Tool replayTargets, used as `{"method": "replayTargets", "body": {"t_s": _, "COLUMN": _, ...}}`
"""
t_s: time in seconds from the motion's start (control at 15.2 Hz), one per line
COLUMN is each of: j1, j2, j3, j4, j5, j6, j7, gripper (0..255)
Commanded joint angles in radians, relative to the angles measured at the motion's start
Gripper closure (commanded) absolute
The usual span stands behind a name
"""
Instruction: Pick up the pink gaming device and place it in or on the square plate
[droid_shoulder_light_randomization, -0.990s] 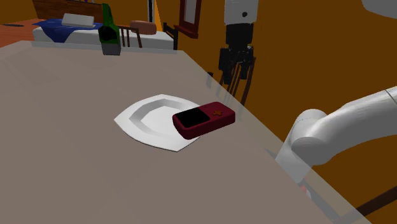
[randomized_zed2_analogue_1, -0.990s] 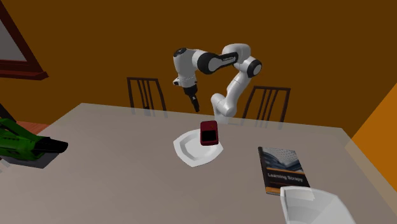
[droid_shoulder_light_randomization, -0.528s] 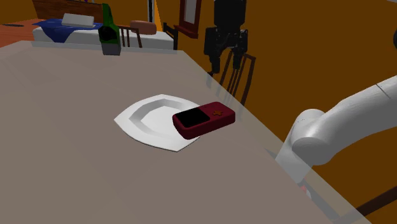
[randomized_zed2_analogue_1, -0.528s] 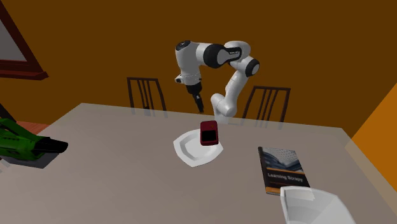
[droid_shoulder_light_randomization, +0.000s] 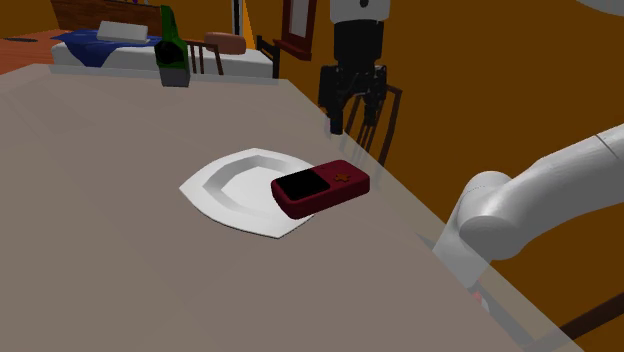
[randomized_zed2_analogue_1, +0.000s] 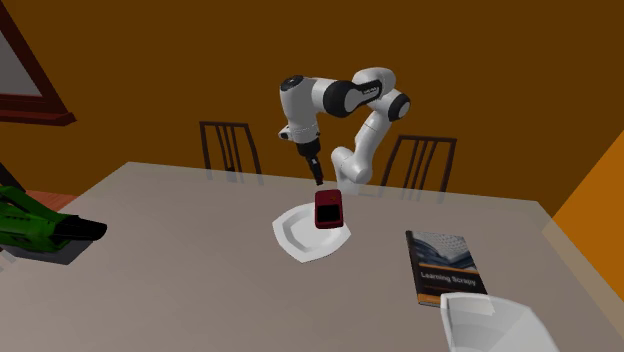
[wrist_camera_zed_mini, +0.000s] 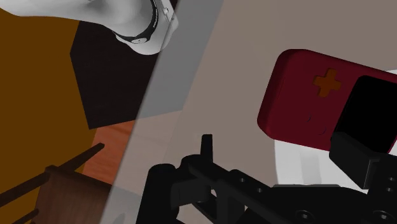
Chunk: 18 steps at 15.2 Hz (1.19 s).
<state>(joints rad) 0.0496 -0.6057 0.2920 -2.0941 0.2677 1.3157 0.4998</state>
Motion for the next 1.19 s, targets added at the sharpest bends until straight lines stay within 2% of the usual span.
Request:
{"method": "replayTargets", "body": {"t_s": 0.0, "j1": 0.001, "j2": -0.004, "j3": 0.001, "j4": -0.011, "j5": 0.001, "j6": 0.007, "j7": -0.001, "gripper": 0}}
{"method": "replayTargets", "body": {"t_s": 0.4, "j1": 0.001, "j2": -0.004, "j3": 0.001, "j4": -0.01, "j5": 0.001, "j6": 0.007, "j7": -0.001, "gripper": 0}}
{"method": "replayTargets", "body": {"t_s": 0.46, "j1": 0.001, "j2": -0.004, "j3": 0.001, "j4": -0.01, "j5": 0.001, "j6": 0.007, "j7": -0.001, "gripper": 255}}
{"method": "replayTargets", "body": {"t_s": 1.06, "j1": 0.001, "j2": -0.004, "j3": 0.001, "j4": -0.01, "j5": 0.001, "j6": 0.007, "j7": -0.001, "gripper": 255}}
{"method": "replayTargets", "body": {"t_s": 1.12, "j1": 0.001, "j2": -0.004, "j3": 0.001, "j4": -0.01, "j5": 0.001, "j6": 0.007, "j7": -0.001, "gripper": 0}}
